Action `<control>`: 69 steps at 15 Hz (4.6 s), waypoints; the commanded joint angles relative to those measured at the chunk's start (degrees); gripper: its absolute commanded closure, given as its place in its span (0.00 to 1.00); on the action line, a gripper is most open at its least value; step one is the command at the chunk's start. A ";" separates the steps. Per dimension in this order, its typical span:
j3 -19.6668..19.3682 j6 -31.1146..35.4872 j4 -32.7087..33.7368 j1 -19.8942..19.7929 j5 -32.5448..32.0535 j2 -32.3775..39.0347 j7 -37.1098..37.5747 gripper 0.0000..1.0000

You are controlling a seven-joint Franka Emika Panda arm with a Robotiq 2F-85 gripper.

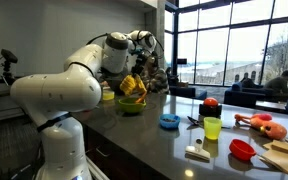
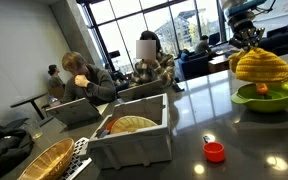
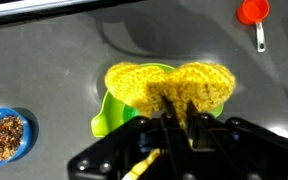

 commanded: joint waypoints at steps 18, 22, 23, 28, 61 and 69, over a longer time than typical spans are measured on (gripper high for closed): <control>-6.09 -1.45 -4.39 -2.26 -1.48 3.01 -2.17 0.97; -6.51 -0.99 -7.81 -2.36 -0.81 -0.03 -3.39 0.97; -6.33 -0.77 -8.26 -2.42 -0.50 -1.04 -3.81 0.97; -7.69 0.51 -11.78 -2.14 -0.21 -5.12 -7.42 0.97; -15.85 8.34 -14.84 -2.24 1.98 -3.63 -12.71 0.97; -19.21 19.69 -22.14 -2.62 1.56 -3.25 -13.27 0.97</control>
